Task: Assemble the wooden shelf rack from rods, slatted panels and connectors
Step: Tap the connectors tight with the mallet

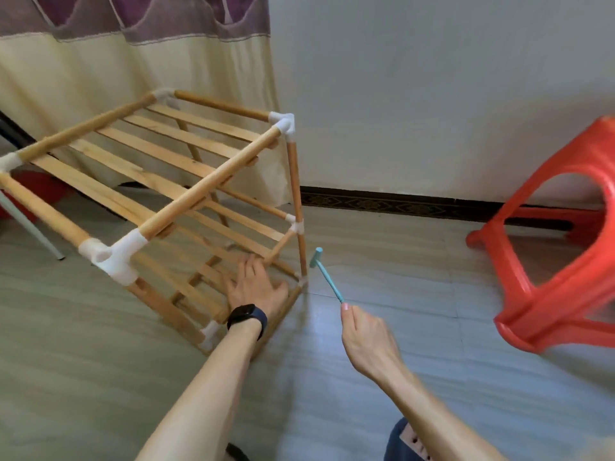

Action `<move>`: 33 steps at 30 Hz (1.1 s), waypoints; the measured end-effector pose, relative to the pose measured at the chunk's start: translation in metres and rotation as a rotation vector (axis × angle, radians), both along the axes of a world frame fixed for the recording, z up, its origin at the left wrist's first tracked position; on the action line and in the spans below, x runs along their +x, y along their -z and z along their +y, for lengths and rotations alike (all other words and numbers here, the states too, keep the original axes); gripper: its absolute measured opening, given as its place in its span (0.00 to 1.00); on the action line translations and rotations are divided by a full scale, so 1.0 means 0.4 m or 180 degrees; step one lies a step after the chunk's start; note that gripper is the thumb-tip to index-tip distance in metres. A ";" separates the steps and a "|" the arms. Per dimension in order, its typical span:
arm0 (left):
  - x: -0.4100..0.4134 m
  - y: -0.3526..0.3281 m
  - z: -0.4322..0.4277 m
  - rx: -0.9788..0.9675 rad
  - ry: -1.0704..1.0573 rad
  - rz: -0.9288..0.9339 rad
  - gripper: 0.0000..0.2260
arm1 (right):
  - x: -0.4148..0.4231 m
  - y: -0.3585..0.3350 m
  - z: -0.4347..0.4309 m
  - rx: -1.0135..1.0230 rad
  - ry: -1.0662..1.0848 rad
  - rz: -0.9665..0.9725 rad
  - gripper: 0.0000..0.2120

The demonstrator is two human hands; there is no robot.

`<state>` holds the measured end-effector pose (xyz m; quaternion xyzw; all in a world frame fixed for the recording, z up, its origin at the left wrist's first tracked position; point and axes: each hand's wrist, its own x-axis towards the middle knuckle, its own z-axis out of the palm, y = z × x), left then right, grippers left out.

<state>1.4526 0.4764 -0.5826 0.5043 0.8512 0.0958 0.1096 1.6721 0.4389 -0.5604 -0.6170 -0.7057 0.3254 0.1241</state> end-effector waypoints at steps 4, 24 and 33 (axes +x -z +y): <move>-0.006 0.002 -0.062 0.0041 0.0107 0.0180 0.30 | 0.012 0.001 -0.004 0.0150 -0.0060 0.0136 0.21; 0.029 0.000 -0.198 -0.0011 0.0407 0.0086 0.26 | -0.009 -0.038 -0.095 0.0393 -0.0446 -0.0940 0.23; 0.012 0.010 -0.207 -0.0304 0.0570 0.0230 0.43 | -0.020 -0.051 -0.106 0.1367 -0.0572 0.0444 0.22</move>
